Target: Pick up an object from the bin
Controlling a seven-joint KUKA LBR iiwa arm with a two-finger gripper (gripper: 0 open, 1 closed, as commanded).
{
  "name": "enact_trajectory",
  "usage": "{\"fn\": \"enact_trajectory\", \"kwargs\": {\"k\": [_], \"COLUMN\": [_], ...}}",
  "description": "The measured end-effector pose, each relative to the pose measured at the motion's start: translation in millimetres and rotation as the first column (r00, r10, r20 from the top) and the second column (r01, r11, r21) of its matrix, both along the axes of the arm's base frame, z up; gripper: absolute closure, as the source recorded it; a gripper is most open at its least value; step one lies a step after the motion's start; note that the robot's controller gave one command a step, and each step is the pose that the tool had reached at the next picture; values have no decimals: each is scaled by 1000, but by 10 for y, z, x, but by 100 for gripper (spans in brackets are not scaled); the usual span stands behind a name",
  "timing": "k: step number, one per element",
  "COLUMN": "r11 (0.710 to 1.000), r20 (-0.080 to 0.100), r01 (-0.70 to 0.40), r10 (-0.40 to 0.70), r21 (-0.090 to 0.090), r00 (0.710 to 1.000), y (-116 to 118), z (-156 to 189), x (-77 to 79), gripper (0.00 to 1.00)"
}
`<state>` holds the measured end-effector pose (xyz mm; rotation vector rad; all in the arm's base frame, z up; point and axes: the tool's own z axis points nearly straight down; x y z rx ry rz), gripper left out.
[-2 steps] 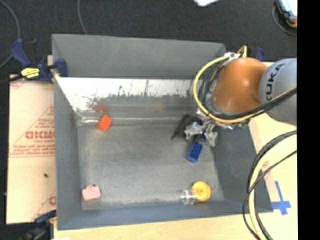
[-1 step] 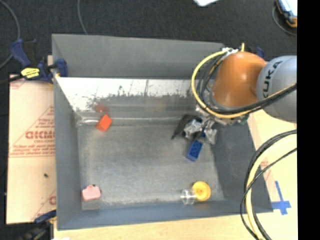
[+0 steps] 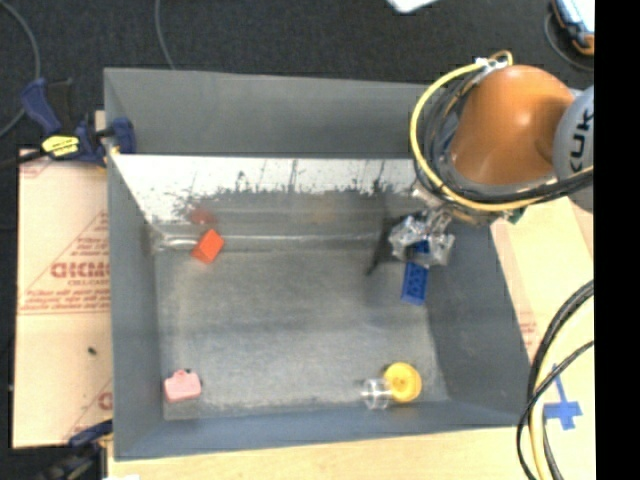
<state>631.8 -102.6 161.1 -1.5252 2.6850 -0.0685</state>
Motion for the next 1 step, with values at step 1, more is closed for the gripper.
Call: {"fn": "enact_trajectory", "kwargs": {"k": [1], "r11": [999], "r20": [-10], "r01": [-37], "r10": [37], "r21": [-4], "r00": [999], "y": [238], "z": [425], "x": [61], "gripper": [100]}}
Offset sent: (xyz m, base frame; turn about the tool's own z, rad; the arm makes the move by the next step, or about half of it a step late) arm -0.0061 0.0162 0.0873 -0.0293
